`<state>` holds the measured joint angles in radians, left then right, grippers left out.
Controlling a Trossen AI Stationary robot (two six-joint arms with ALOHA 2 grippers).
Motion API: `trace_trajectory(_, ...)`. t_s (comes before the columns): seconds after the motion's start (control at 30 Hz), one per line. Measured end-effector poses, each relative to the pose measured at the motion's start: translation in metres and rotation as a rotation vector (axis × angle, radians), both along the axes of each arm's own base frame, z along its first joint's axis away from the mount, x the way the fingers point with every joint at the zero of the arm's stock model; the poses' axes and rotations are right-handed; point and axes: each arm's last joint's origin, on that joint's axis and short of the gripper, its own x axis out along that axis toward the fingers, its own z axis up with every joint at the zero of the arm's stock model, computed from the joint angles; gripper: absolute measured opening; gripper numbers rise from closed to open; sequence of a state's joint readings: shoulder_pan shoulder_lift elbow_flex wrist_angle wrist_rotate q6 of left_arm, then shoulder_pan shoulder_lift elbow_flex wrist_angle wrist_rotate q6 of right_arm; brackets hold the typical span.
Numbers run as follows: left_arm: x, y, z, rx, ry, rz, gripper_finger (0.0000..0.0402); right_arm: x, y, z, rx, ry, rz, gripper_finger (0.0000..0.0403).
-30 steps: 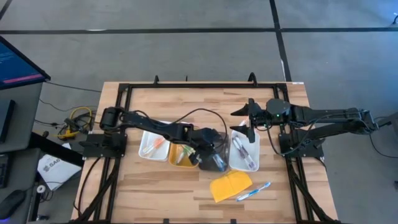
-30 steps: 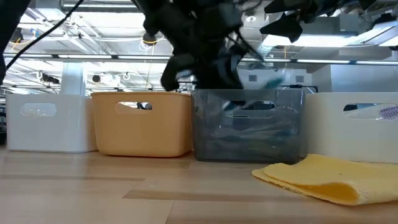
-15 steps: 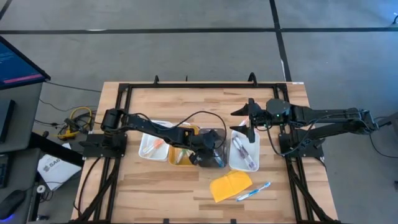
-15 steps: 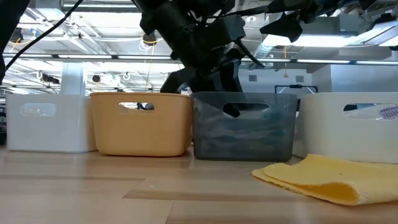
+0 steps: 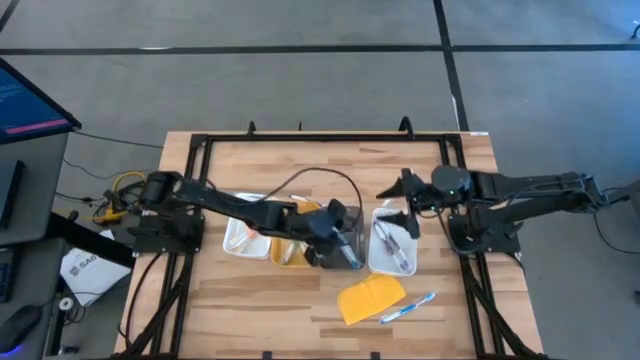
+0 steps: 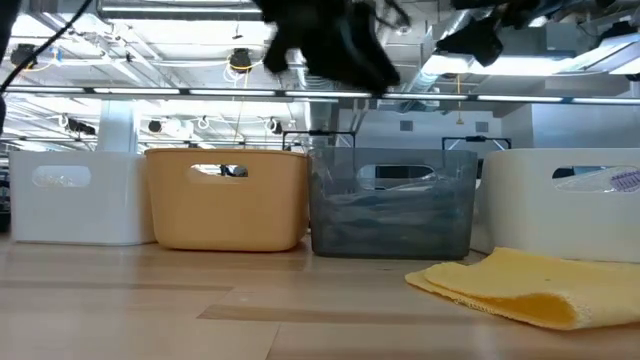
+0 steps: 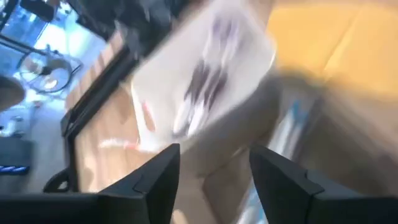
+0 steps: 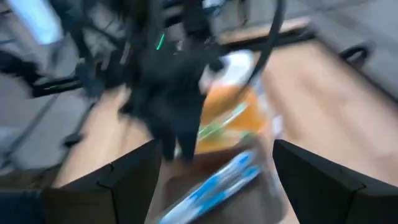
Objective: Pick & Place Toothbrushes
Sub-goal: Put the blue toothbrush into the black bin
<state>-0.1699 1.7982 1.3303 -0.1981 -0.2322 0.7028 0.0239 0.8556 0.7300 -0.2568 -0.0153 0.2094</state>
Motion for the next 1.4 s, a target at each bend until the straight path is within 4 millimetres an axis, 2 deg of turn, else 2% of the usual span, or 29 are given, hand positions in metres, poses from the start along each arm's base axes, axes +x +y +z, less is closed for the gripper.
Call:
trace_trajectory(0.13, -0.019, 0.001, 0.025, -0.185, -0.053, -0.049, 0.019, -0.008, 0.02, -0.002, 0.062, 0.052, 0.12, 0.0302)
trace_trajectory(0.33, -0.043, 0.001, 0.042, -0.357, -0.086, -0.092, 0.019, -0.014, 0.053, -0.006, 0.211, 0.125, 0.232, 0.0302)
trace_trajectory(0.57, -0.067, 0.002, 0.036, -0.445, -0.085, -0.064, 0.0188, -0.028, 0.097, -0.027, 0.421, 0.415, 0.271, 0.0302)
trace_trajectory(0.8, -0.081, 0.0, 0.017, -0.548, -0.108, -0.02, 0.0188, -0.035, 0.14, -0.058, 0.461, 0.681, 0.242, 0.0302)
trace_trajectory(0.93, -0.085, -0.009, 0.009, -0.595, -0.085, -0.014, 0.0185, -0.036, 0.16, -0.081, 0.469, 0.819, 0.177, 0.0302)
trace_trajectory(1.13, -0.09, -0.031, 0.009, -0.658, -0.126, -0.073, 0.0184, -0.029, 0.183, -0.106, 0.447, 0.854, 0.138, 0.0302)
trace_trajectory(1.4, -0.103, -0.073, 0.016, -0.775, -0.174, -0.196, 0.0182, -0.019, 0.207, -0.142, 0.271, 0.925, 0.044, 0.0302)
